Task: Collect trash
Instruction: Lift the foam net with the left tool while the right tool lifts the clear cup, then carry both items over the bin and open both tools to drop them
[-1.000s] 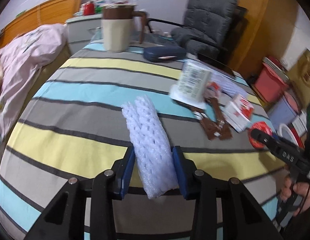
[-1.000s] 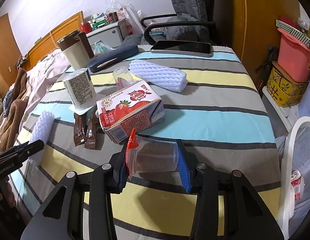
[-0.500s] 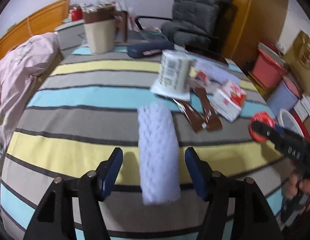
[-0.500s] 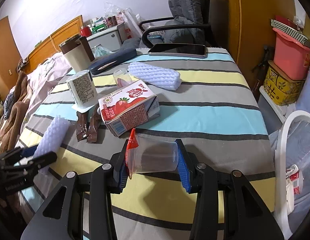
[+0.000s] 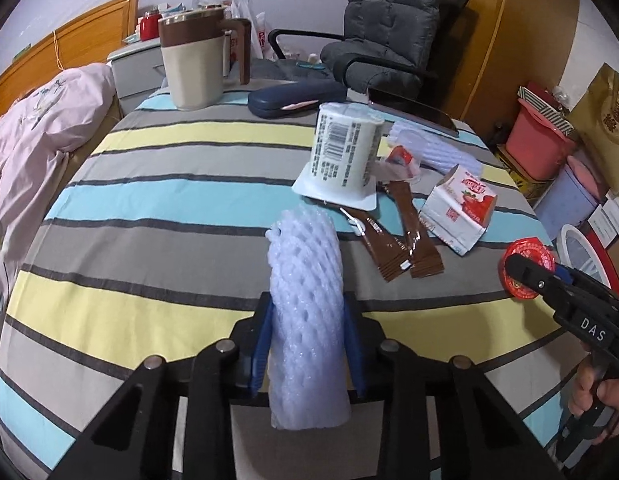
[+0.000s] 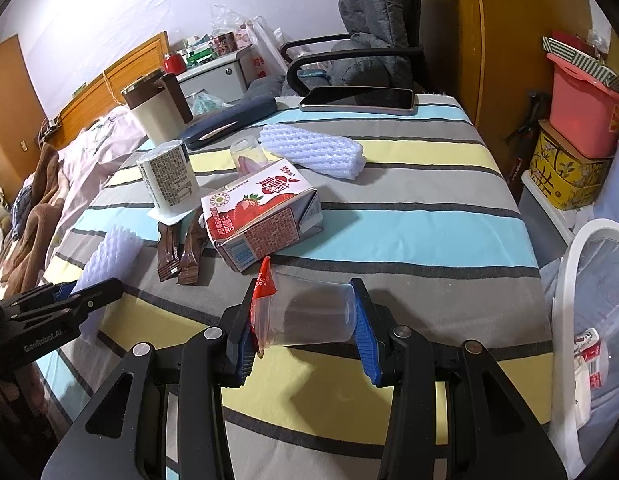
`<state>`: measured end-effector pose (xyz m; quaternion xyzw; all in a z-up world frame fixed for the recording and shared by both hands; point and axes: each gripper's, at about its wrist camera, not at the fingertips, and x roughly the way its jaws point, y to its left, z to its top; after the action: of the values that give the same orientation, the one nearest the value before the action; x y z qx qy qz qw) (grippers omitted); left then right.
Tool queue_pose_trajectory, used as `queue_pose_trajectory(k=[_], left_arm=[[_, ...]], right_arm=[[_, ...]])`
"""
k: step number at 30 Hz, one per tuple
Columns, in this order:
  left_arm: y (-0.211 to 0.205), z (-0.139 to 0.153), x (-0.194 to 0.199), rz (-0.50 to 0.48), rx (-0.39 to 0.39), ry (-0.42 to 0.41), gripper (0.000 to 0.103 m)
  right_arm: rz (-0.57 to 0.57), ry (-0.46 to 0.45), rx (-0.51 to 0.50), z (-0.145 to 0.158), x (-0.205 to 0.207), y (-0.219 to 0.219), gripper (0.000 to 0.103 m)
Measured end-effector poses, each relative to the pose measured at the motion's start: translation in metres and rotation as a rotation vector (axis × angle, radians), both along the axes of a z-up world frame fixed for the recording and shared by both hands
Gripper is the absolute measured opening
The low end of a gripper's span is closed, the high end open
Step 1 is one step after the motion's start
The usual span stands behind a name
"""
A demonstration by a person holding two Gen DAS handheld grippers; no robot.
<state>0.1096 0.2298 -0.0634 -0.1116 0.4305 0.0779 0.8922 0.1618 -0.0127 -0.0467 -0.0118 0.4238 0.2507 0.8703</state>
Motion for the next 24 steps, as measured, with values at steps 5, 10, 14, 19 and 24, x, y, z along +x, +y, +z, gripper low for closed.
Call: queue_pose_trajectory(k=[5, 10, 14, 19, 24], left_arm=[[-0.009, 0.009, -0.002, -0.023, 0.007, -0.020, 0.034], [-0.030, 0.022, -0.004, -0.070, 0.016, -0.046, 0.034], [-0.050, 0.033, -0.003, -0.112, 0.019, -0.071, 0.034], [-0.080, 0.043, 0.001, -0.174, 0.013, -0.096, 0.034], [-0.111, 0.050, 0.008, -0.237, 0.001, -0.115, 0.034]], right_arm=[[-0.001, -0.005, 0.009, 0.002, -0.003, -0.003, 0.044], [-0.009, -0.017, 0.028, 0.009, -0.010, -0.013, 0.044], [-0.026, -0.042, 0.038, 0.018, -0.016, -0.026, 0.044], [-0.069, -0.071, 0.051, 0.028, -0.024, -0.052, 0.044], [-0.127, -0.097, 0.049, 0.037, -0.028, -0.083, 0.044]])
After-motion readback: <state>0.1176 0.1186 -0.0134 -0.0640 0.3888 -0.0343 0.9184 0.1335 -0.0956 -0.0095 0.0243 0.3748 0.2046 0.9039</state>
